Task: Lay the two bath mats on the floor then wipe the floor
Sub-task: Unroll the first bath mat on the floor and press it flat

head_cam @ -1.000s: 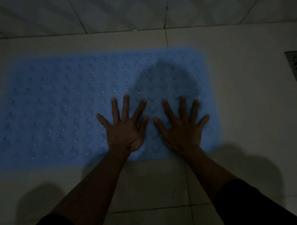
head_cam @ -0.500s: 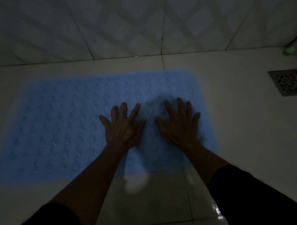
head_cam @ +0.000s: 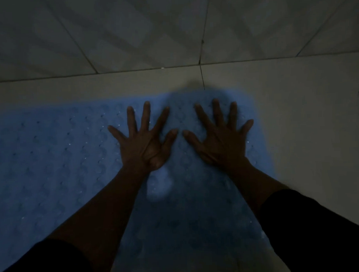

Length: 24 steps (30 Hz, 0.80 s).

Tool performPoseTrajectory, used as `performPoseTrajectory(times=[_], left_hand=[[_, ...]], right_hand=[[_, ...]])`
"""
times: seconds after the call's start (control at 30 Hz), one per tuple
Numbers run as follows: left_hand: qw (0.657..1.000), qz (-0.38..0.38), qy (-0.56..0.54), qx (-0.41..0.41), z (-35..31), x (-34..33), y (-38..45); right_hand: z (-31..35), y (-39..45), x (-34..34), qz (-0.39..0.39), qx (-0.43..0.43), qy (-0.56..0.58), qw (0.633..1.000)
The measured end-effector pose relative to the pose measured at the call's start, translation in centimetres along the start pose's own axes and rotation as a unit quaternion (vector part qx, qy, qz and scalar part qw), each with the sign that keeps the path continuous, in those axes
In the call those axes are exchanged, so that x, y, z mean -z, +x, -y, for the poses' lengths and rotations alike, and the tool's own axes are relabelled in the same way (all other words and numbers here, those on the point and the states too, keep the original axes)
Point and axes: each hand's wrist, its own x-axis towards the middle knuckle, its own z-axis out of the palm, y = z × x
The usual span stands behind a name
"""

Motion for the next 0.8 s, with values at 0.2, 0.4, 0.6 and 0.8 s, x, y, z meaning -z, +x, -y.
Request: performPoseTrajectory(times=[0.2,0.4,0.6,0.8], left_hand=[[0.999,0.034,0.0,0.015,-0.3,0.6,0.3],[0.999,0.0,0.041,-0.001,-0.2,0.4,0.2],[0.999,0.034,0.036,0.013,-0.3,0.9,0.5],[0.998,0.054,0.029,0.03,-0.8,1.3,0.8]], right_hand=[[0.1,0.6,0.5,0.046,-0.009,-0.022,0.999],[0.2,0.1,0.3,-0.007,0.011,-0.041,0.999],[0.2,0.2,0.4,-0.028,0.019,-0.02,0.999],[0.1,0.4,-0.2,-0.066,0.023,-0.001,0.998]])
